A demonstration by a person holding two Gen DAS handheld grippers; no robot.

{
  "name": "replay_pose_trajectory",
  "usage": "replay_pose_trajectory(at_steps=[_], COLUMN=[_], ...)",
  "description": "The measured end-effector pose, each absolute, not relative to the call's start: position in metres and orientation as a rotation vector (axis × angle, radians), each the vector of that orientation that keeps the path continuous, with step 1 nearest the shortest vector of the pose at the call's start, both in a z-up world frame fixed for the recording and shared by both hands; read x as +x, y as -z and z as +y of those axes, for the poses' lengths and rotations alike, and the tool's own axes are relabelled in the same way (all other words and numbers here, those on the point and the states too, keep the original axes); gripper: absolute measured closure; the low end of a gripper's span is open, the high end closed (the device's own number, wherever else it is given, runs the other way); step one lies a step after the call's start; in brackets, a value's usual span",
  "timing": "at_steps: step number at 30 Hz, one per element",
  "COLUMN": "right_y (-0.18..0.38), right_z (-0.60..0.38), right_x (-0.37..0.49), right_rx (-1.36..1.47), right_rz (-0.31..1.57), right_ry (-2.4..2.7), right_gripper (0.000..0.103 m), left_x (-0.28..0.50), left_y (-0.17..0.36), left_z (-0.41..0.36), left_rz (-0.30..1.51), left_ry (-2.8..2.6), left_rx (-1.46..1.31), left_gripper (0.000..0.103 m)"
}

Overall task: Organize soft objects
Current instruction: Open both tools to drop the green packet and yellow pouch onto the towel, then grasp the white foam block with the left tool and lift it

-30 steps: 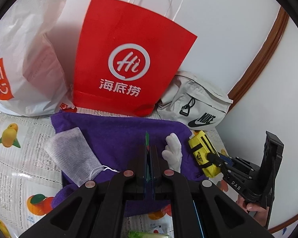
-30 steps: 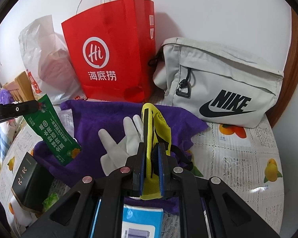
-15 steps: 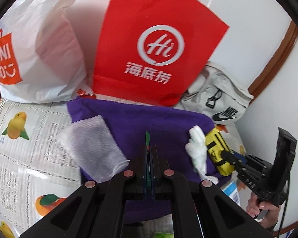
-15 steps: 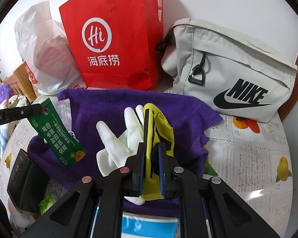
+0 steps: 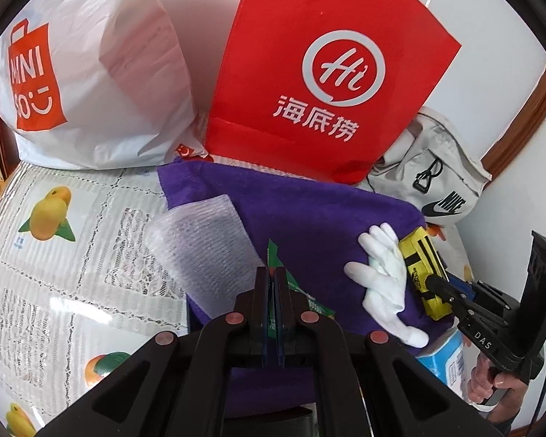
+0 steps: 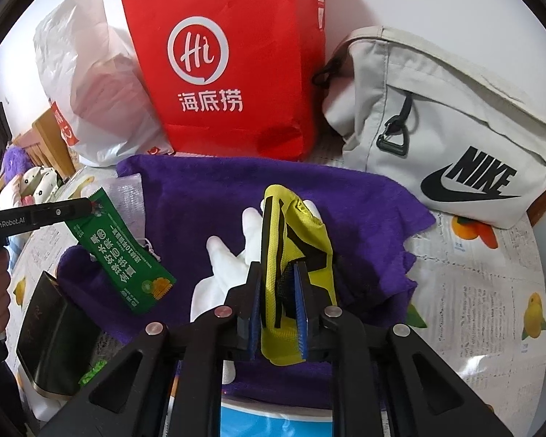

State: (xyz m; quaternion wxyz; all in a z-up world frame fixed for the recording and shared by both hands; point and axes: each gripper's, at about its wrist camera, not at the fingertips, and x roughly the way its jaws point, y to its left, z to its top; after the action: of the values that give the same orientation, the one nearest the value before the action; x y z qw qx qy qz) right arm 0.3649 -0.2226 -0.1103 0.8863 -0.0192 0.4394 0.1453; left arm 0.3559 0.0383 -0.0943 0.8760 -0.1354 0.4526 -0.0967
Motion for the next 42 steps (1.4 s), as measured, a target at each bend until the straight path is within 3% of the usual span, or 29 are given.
replay_pose_trajectory(at_steps=[6, 10, 11, 18, 23, 28, 32, 42], right_y=[0.116, 0.116, 0.114, 0.103, 0.09, 0.073, 0.062, 0.055], right_z=[-0.213, -0.21, -0.21, -0.206, -0.206, -0.208, -0.211, -0.212], right_x=[0.364, 0.362, 0.361, 0.353, 0.339, 0.317, 0.296, 0.236], right_rx=[-0.037, -0.022, -0.019, -0.012, -0.011, -0.004, 0.02, 0.05], right_rz=[0.934, 0.933, 0.928, 0.906, 0.875, 0.831, 0.813, 0.802], right_ry=[-0.318, -0.321, -0.321, -0.324, -0.315, -0.307, -0.307, -0.308], right_gripper=[0.076, 0.059, 0.055, 0.048, 0.039, 0.028, 0.023, 0.022], left_x=[0.356, 0.355, 0.355, 0.346, 0.33, 0.305, 0.283, 0.222], left_y=[0.097, 0.094, 0.093, 0.082, 0.065, 0.047, 0.037, 0.029], left_z=[0.044, 0.048, 0.048, 0.047, 0.044, 0.042, 0.042, 0.043], left_rz=[0.957, 0.963, 0.96, 0.955, 0.934, 0.902, 0.872, 0.851], left_ry=[0.174, 0.139, 0.135, 0.124, 0.114, 0.102, 0.089, 0.098], left_rx=[-0.263, -0.256, -0.252, -0.232, -0.215, -0.195, -0.184, -0.158], left_gripper=[0.096, 0.076, 0.076, 0.076, 0.061, 0.053, 0.052, 0.052])
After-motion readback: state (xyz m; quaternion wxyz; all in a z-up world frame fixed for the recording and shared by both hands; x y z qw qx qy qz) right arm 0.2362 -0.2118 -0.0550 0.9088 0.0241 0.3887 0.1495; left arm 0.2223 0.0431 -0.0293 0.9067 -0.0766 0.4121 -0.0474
